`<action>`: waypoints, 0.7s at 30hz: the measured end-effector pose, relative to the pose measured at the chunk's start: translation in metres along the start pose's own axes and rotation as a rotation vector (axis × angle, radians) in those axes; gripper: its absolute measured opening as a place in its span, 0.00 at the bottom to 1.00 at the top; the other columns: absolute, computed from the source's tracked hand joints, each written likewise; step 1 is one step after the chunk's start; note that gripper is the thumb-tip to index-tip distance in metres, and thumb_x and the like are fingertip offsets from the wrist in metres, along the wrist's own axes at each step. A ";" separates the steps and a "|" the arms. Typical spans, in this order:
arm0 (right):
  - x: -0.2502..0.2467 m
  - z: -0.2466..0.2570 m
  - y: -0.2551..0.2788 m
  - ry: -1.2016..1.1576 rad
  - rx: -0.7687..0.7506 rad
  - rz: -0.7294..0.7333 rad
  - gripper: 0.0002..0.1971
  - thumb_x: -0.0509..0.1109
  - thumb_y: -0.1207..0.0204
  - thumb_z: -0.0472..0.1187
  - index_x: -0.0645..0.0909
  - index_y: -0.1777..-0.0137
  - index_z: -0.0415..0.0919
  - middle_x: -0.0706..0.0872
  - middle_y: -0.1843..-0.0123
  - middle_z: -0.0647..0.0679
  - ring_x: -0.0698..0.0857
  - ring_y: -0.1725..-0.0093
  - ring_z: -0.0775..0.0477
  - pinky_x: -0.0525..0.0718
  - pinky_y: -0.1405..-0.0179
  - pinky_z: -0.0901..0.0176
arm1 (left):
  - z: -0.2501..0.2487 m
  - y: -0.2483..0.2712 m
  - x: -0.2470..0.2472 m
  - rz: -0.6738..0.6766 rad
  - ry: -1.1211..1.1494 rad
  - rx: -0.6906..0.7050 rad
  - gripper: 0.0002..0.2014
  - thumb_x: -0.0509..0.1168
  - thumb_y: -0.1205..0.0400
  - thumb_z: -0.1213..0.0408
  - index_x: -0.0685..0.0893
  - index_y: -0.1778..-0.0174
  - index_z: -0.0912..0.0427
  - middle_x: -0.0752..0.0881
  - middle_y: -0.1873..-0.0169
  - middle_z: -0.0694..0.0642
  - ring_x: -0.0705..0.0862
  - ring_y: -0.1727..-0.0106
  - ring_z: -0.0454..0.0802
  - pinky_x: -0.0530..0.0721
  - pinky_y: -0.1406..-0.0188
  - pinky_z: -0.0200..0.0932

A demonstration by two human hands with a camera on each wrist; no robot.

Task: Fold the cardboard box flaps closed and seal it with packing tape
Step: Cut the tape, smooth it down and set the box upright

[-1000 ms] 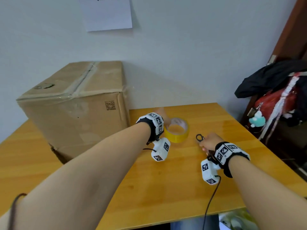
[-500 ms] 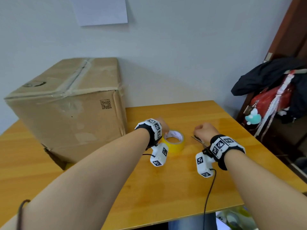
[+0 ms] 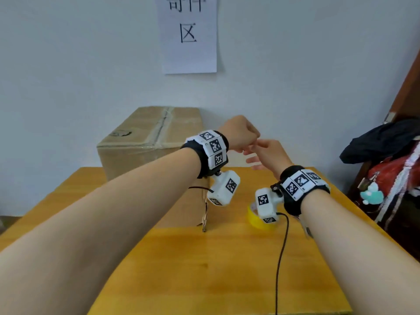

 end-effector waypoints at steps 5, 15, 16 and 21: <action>0.028 0.046 0.008 -0.145 -0.060 0.083 0.10 0.70 0.18 0.45 0.88 0.43 0.42 0.91 0.47 0.43 0.92 0.50 0.40 0.93 0.52 0.46 | -0.003 0.036 -0.078 -0.189 0.095 0.103 0.14 0.61 0.19 0.73 0.92 0.52 0.58 0.92 0.55 0.51 0.92 0.56 0.47 0.92 0.55 0.45; 0.078 0.039 0.005 -0.251 -0.082 0.319 0.15 0.76 0.21 0.46 0.87 0.40 0.37 0.91 0.44 0.38 0.91 0.48 0.35 0.91 0.49 0.40 | 0.051 0.062 -0.127 -0.188 -0.256 -0.049 0.08 0.67 0.16 0.59 0.91 0.46 0.48 0.88 0.57 0.44 0.80 0.62 0.35 0.70 0.75 0.16; 0.079 0.037 0.004 -0.282 -0.097 0.309 0.15 0.75 0.21 0.45 0.87 0.41 0.35 0.91 0.45 0.37 0.91 0.50 0.35 0.91 0.49 0.39 | 0.057 0.059 -0.125 -0.191 -0.246 -0.064 0.08 0.68 0.17 0.58 0.92 0.48 0.49 0.88 0.59 0.43 0.81 0.61 0.34 0.71 0.73 0.16; 0.084 0.026 -0.004 -0.396 -0.157 0.319 0.08 0.75 0.22 0.39 0.88 0.51 0.33 0.90 0.54 0.36 0.89 0.55 0.36 0.90 0.48 0.38 | 0.075 0.039 -0.111 -0.133 -0.229 -0.088 0.09 0.72 0.24 0.48 0.94 0.57 0.48 0.92 0.62 0.44 0.89 0.53 0.43 0.88 0.49 0.45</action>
Point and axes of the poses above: each hand's wrist, its own y-axis away from the middle knuckle, its own x-axis out of the palm, z = x × y, the point moved 5 cm from there along -y, towards the middle knuckle
